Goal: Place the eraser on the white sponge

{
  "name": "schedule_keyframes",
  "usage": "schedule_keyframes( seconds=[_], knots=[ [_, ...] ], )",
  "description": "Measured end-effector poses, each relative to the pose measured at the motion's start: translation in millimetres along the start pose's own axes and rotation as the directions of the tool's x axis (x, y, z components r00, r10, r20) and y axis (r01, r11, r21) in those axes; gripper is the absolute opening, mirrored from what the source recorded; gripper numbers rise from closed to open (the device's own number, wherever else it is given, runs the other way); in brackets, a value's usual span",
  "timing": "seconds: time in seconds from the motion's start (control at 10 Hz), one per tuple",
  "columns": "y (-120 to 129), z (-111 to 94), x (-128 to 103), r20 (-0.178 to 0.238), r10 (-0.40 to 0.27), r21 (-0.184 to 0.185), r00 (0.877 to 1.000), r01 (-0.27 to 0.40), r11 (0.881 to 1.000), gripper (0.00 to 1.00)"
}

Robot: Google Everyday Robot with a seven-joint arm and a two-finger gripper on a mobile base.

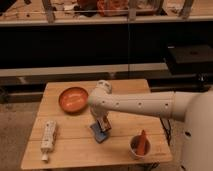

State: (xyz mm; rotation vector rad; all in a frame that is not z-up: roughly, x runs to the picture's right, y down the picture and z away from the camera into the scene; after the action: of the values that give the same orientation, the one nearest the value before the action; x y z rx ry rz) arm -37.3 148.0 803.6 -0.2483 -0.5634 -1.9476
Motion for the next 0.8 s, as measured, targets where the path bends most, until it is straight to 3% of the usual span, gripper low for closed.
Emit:
schedule_keyframes(
  seconds=[0.2,0.3,0.6,0.8],
  knots=[
    [-1.3,1.0,-0.6,0.013,-0.01,0.012,1.0,0.01,1.0,0.23],
    [-4.0,4.0,-6.8,0.055,-0.021,0.029,0.998,0.02,0.999,0.22],
    [-21.2,3.9,-32.5,0.157,-0.027,0.058,0.987,0.018,0.998,0.01],
    [-31.5,4.3,-34.5,0.176,-0.046,0.074,0.983,0.033,0.997,0.0]
  ],
)
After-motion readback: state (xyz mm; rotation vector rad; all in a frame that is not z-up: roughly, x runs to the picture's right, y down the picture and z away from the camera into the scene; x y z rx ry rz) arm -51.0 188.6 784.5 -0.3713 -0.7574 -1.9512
